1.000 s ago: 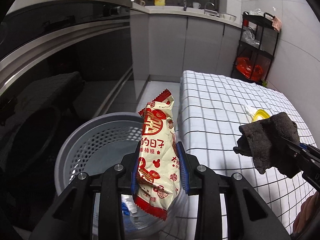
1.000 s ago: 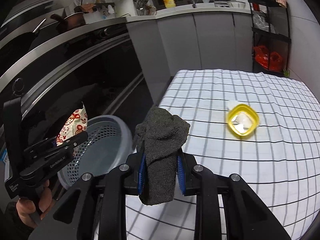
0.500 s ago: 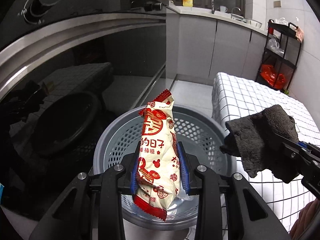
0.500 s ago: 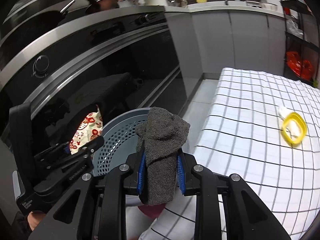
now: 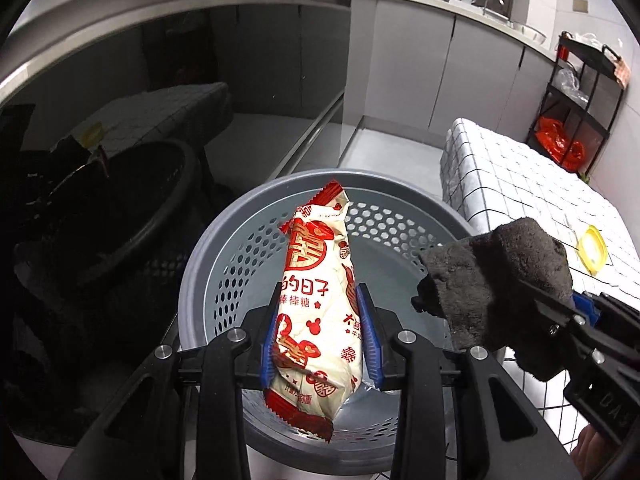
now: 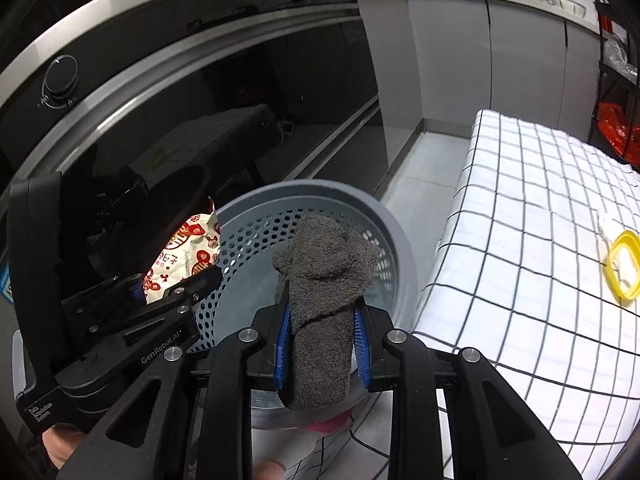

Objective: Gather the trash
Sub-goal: 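Open both grippers to drop the wrapper and sock into the basket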

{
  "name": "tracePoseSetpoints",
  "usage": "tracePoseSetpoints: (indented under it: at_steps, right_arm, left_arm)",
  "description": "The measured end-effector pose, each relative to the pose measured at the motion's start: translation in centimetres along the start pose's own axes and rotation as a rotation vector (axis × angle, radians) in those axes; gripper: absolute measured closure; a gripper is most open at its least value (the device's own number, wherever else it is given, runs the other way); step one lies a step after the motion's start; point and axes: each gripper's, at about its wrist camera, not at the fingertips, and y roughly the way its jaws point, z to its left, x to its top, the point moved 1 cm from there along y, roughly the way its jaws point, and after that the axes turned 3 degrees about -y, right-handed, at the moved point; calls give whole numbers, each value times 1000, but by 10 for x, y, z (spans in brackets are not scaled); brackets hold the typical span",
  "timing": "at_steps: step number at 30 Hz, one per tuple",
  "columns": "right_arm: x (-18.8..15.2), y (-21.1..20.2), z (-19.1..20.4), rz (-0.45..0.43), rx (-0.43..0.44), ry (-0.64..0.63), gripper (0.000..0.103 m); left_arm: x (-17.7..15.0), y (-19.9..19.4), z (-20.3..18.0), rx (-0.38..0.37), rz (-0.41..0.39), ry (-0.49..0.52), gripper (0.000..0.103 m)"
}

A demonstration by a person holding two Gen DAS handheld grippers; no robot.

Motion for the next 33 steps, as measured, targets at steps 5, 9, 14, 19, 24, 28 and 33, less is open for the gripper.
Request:
tracePoseSetpoints:
  at_steps: [5,9,14,19,24,28,33]
  right_arm:
    - [1,16,-1,36,-3,-6,77]
    - [0,18,-1,40,-4,-6,77]
    - [0,13,-1,16,5,0,66]
    - [1,10,-1,2,5,2,55]
    - [-1,11,-2,8,8,4,55]
    - [-2,11,-1,8,10,3,55]
    - [-3,8,-2,3,11,5,55]
  left_arm:
    - [0,3,3,8,12,-9,68]
    - [-1,2,4,4,10,-11,67]
    - [0,2,4,7,14,-13,55]
    - [1,0,8,12,-2,-32,39]
    - [0,2,8,9,7,-34,39]
    - [0,0,9,7,3,-33,37]
    - [0,0,9,4,0,-34,36]
